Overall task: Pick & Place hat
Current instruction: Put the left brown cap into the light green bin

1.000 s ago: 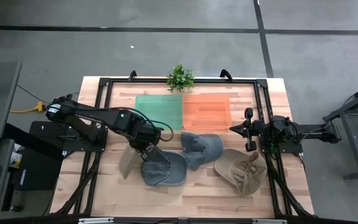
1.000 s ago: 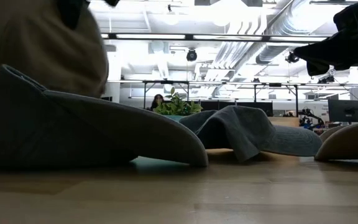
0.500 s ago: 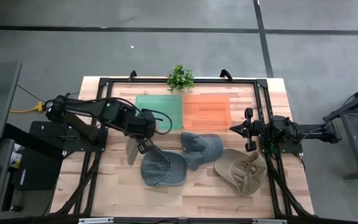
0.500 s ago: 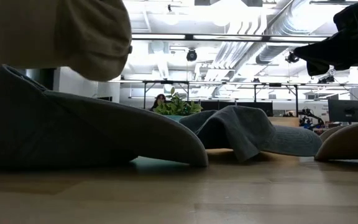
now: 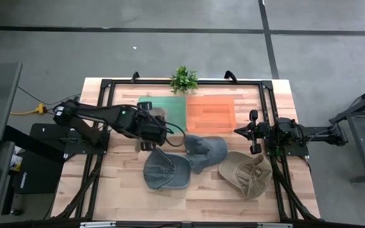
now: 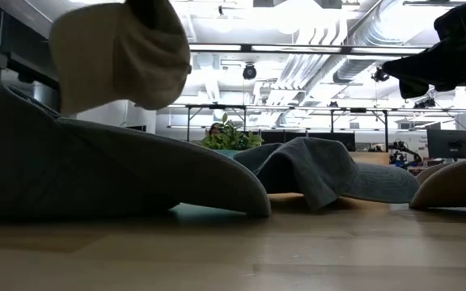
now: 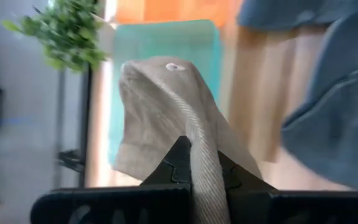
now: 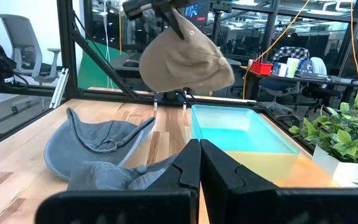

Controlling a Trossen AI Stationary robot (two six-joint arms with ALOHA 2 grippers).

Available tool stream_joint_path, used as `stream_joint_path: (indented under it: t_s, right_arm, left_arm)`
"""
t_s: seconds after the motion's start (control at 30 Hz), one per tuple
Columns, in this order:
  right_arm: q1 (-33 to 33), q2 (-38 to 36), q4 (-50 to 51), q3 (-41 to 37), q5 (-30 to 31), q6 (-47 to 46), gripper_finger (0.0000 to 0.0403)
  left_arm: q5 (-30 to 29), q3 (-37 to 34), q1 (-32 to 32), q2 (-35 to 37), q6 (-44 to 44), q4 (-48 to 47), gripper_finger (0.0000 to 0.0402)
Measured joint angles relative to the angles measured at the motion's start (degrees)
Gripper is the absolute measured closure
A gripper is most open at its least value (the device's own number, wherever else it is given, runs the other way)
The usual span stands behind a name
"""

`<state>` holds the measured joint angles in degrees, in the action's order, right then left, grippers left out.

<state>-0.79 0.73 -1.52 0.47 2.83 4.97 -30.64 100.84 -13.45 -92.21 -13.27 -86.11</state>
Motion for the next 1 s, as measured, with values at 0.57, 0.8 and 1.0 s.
stream_joint_path:
  t_s: [0.57,0.8,1.0]
  right_arm:
    - [0.0,0.0,0.0,-0.01,-0.01,0.0,0.0402]
    - [-0.01,0.0,0.0,0.0,0.0,0.0,0.0402]
    - [-0.01,0.0,0.0,0.0,0.0,0.0,0.0402]
  left_arm:
    - [-9.1,-0.04,9.67,-4.38,25.86,7.41,0.0401]
    - [-12.01,-0.04,13.21,-4.36,35.83,8.74,0.0401]
    - [-12.6,-0.03,15.88,-4.36,46.54,13.76,0.0401]
